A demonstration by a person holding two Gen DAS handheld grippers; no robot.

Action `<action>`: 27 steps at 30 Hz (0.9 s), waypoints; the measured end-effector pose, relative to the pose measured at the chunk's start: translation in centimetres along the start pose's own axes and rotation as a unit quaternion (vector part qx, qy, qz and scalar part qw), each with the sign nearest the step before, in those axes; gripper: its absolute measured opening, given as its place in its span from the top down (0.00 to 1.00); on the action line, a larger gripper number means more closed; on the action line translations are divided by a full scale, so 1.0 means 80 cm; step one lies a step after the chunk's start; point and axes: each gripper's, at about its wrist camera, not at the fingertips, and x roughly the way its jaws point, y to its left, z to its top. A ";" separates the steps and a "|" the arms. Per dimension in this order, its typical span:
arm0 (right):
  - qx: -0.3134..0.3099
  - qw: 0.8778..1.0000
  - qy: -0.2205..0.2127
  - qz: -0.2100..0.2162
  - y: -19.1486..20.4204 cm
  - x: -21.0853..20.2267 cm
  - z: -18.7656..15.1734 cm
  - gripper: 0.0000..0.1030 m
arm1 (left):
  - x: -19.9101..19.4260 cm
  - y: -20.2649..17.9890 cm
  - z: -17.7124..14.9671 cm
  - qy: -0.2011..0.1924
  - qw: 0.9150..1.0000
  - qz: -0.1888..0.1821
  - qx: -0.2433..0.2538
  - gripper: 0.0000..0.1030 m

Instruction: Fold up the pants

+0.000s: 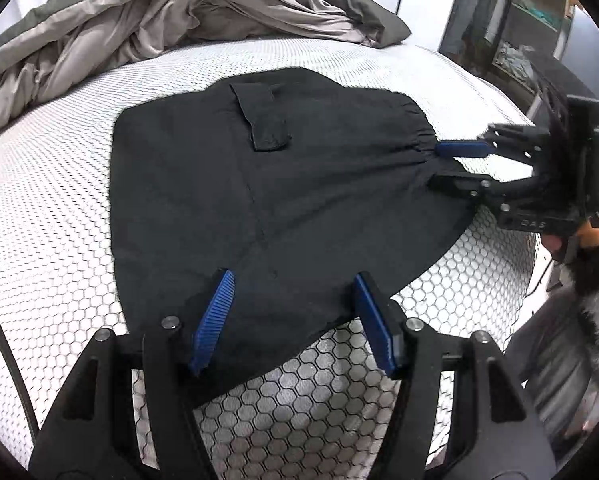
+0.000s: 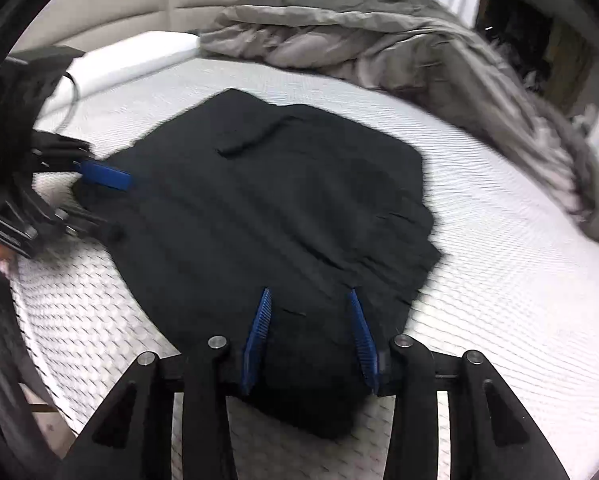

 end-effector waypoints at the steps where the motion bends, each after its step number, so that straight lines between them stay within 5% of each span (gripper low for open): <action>1: 0.019 1.000 -0.008 0.013 -0.006 -0.004 0.002 0.59 | -0.010 0.005 0.000 -0.008 1.000 -0.001 -0.013 0.43; 6: 0.082 0.993 -0.044 0.077 -0.005 0.014 0.038 0.57 | -0.017 0.012 0.025 -0.055 0.996 -0.002 -0.064 0.41; 10: 0.061 0.996 -0.012 0.071 0.030 0.062 0.069 0.57 | 0.027 0.021 0.038 -0.013 0.997 0.032 -0.073 0.41; 14: 0.011 1.000 0.010 -0.005 0.028 0.064 0.053 0.57 | 0.027 0.027 0.028 -0.002 0.998 0.040 -0.041 0.41; 22: 0.063 0.997 -0.027 0.029 -0.006 0.024 0.048 0.58 | -0.004 0.027 0.029 -0.035 0.997 0.021 -0.063 0.41; 25: 0.078 0.995 -0.043 0.032 0.002 0.033 0.071 0.56 | 0.002 0.023 0.056 -0.048 0.996 0.039 -0.058 0.41; 27: 0.078 0.996 -0.027 0.030 0.011 0.058 0.085 0.56 | 0.032 0.030 0.069 -0.022 0.996 0.058 -0.065 0.41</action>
